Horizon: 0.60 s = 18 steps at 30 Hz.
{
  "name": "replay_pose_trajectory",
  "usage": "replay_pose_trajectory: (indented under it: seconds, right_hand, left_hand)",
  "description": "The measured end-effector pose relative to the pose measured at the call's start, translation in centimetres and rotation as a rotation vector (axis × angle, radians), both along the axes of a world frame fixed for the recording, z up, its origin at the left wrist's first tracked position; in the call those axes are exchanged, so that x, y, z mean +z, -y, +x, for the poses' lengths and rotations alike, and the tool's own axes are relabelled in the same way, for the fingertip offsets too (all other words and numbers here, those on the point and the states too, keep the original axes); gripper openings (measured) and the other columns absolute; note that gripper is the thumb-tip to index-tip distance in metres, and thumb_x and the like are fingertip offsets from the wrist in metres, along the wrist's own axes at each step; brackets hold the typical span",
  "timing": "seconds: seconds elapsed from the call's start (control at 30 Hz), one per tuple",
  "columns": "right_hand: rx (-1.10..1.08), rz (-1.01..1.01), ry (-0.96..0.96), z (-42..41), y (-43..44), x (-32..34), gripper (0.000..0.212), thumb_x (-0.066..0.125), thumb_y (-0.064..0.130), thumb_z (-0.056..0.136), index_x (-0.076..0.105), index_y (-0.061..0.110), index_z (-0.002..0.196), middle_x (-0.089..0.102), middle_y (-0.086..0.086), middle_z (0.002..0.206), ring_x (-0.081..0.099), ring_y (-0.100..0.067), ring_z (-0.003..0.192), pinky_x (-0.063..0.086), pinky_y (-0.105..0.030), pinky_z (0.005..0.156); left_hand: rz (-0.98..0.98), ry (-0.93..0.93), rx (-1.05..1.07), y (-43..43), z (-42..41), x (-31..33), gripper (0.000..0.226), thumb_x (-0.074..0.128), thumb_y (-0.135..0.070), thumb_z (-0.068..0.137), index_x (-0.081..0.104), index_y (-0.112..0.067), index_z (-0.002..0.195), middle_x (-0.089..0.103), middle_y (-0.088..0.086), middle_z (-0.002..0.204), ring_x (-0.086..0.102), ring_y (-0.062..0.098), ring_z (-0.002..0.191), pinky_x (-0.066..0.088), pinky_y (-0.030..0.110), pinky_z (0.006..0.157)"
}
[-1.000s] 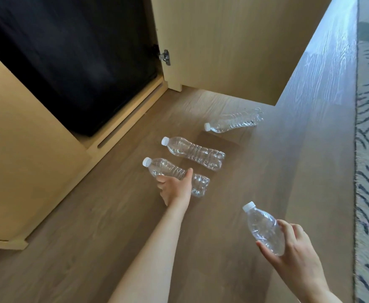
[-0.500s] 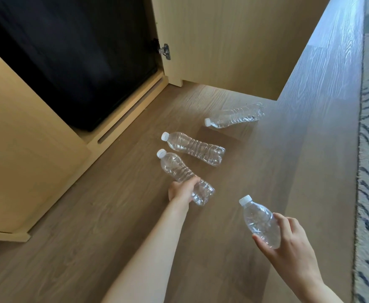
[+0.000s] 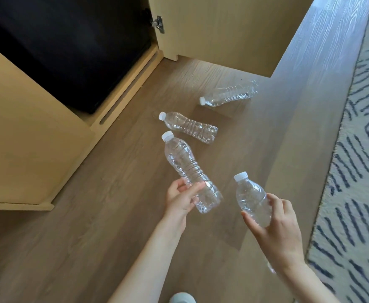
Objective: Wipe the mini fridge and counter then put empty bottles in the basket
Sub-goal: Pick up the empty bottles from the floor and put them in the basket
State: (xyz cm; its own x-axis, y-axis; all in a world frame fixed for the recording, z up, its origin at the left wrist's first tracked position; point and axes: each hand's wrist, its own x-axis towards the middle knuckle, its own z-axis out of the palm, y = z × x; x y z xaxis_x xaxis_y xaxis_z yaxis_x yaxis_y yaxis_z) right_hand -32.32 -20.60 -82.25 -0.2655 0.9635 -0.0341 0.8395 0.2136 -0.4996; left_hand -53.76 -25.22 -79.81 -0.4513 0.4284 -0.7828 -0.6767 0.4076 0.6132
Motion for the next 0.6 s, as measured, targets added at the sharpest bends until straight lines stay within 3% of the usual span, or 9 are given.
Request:
replay_pose_trajectory:
  seconds: [0.2,0.33,0.4,0.6]
  right_hand:
    - [0.014,-0.040,-0.003,-0.3,2.2,14.4,0.069,0.087,0.036,0.072,0.056,0.003,0.123,0.056,-0.011,0.105,0.057,-0.031,0.096,0.049,-0.037,0.080]
    - [0.011,-0.047,-0.058,-0.5,2.9,28.0,0.069,0.084,0.039,0.073,0.055,0.002,0.125,0.057,-0.012,0.105,0.057,-0.032,0.097,0.052,-0.042,0.082]
    - [0.003,-0.065,-0.084,-0.2,3.2,35.4,0.070,0.082,0.041,0.074,0.054,0.003,0.126,0.056,-0.011,0.106,0.058,-0.031,0.096,0.053,-0.043,0.082]
    - [-0.049,-0.121,-0.309,0.1,2.9,58.2,0.073,0.086,0.037,0.075,0.053,0.005,0.131,0.054,-0.005,0.113,0.056,-0.021,0.099,0.051,-0.039,0.090]
  left_hand:
    - [-0.038,-0.126,-0.177,4.7,1.5,14.9,0.049,0.084,-0.005,0.074,0.062,-0.011,0.117,0.059,0.001,0.100,0.061,0.013,0.090,0.054,0.039,0.089]
    - [-0.041,-0.190,-0.255,7.4,2.3,28.3,0.047,0.085,-0.009,0.073,0.064,-0.017,0.113,0.063,-0.001,0.105,0.063,0.007,0.082,0.054,0.020,0.066]
    - [-0.027,-0.196,-0.269,8.5,2.7,35.9,0.045,0.085,-0.010,0.073,0.064,-0.019,0.112,0.064,0.000,0.109,0.065,0.007,0.083,0.052,0.017,0.063]
    - [0.092,-0.274,-0.336,10.2,4.0,58.1,0.050,0.088,-0.012,0.069,0.064,-0.023,0.111,0.066,0.004,0.114,0.067,0.021,0.102,0.052,0.025,0.080]
